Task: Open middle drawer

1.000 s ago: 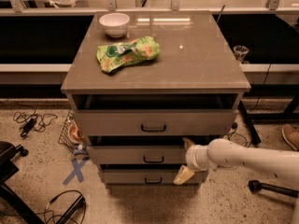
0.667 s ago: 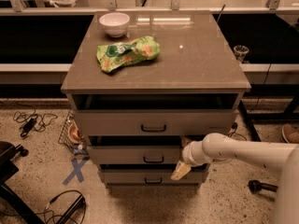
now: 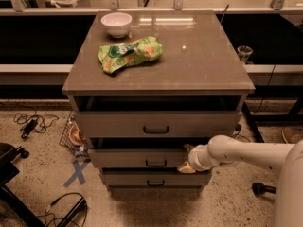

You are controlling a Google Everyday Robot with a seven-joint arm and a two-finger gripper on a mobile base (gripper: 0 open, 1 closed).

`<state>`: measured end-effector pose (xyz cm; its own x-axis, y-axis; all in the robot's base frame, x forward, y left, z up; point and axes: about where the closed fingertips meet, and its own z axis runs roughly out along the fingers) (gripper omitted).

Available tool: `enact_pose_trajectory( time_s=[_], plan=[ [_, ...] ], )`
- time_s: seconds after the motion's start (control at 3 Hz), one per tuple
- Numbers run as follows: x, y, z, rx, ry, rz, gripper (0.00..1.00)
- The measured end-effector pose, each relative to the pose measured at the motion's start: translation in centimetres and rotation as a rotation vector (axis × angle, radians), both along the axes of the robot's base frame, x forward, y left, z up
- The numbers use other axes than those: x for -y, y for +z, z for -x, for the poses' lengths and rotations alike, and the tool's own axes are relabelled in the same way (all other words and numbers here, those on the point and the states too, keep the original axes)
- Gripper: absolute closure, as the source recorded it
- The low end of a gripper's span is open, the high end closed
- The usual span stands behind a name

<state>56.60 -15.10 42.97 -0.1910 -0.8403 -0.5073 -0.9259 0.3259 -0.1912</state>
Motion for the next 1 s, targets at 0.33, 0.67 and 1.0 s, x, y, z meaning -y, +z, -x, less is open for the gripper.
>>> enact_pose_trajectory(
  time_s=[0.33,0.67,1.0],
  plan=[
    [0.4,0.3,0.5,-0.002,-0.014,-0.003,0.72],
    [0.7,0.4,3.0,-0.013,-0.028,0.0,0.95],
    [0.8,0.5,3.5,-0.014,-0.03,0.0,1.0]
  ],
)
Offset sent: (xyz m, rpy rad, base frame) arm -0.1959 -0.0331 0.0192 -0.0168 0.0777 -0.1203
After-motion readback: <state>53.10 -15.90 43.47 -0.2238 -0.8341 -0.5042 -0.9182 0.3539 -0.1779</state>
